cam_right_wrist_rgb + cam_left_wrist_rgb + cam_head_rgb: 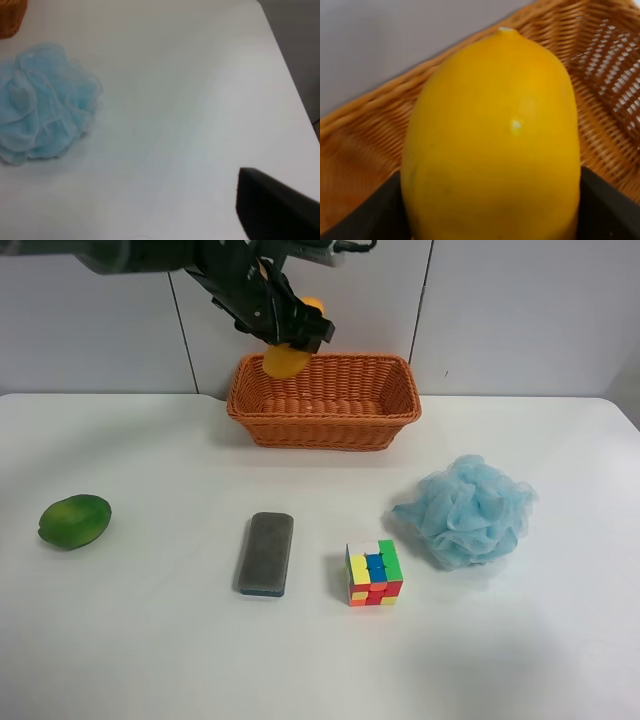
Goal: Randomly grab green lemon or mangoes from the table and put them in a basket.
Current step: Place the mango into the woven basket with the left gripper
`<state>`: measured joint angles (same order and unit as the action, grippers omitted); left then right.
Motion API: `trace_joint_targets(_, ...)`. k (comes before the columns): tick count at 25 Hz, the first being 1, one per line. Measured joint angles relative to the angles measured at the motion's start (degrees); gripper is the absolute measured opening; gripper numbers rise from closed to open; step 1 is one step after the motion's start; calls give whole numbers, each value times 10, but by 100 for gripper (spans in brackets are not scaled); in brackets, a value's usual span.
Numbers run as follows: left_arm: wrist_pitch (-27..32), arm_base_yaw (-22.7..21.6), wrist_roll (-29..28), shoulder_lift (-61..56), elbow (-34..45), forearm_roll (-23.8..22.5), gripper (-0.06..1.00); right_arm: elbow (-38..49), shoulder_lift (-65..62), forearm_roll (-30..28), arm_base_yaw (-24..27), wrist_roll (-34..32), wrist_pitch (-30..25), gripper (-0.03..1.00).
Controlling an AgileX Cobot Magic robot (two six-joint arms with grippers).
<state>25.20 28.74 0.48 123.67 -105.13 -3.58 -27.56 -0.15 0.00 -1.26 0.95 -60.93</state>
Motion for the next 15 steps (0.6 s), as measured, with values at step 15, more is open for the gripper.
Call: trace_joint_targets(15,-40,8,13,42,0,2,61,0,0,0,0,0,0,99)
